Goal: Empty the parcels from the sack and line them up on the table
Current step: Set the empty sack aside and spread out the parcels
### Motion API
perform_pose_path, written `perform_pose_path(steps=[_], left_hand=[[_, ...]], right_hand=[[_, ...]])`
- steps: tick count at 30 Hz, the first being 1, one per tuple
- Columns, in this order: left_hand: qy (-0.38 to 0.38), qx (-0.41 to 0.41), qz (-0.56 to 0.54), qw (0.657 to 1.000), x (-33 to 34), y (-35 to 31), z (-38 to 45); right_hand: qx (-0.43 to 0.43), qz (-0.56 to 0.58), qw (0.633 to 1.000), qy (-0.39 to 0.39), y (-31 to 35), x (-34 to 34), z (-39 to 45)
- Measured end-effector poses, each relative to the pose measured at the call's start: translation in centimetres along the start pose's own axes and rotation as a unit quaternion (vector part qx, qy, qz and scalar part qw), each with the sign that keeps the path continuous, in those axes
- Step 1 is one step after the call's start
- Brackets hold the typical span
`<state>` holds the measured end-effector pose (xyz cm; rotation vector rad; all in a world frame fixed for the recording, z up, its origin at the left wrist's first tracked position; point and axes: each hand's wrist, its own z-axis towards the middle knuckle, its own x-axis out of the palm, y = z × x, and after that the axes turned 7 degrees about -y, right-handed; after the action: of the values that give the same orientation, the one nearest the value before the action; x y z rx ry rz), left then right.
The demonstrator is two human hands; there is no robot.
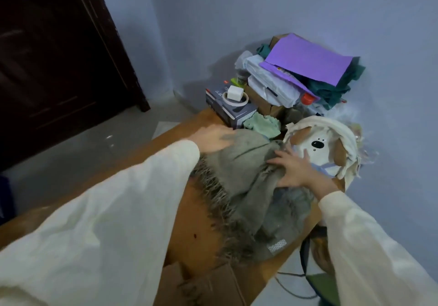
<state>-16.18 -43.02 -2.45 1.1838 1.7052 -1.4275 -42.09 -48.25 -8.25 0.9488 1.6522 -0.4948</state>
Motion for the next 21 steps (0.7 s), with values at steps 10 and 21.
perform_pose_path(steps=[10, 21], left_hand=[[0.07, -0.095, 0.015, 0.993, -10.3, -2.5, -21.6], [0.102, -0.142, 0.162, 0.971, 8.2, -2.9, -37.9]], right_hand=[[-0.009, 0.209, 0.978, -0.012, 9.0, -6.9, -12.3], [-0.082, 0.222, 0.97, 0.061, 20.1, -2.4, -20.2]])
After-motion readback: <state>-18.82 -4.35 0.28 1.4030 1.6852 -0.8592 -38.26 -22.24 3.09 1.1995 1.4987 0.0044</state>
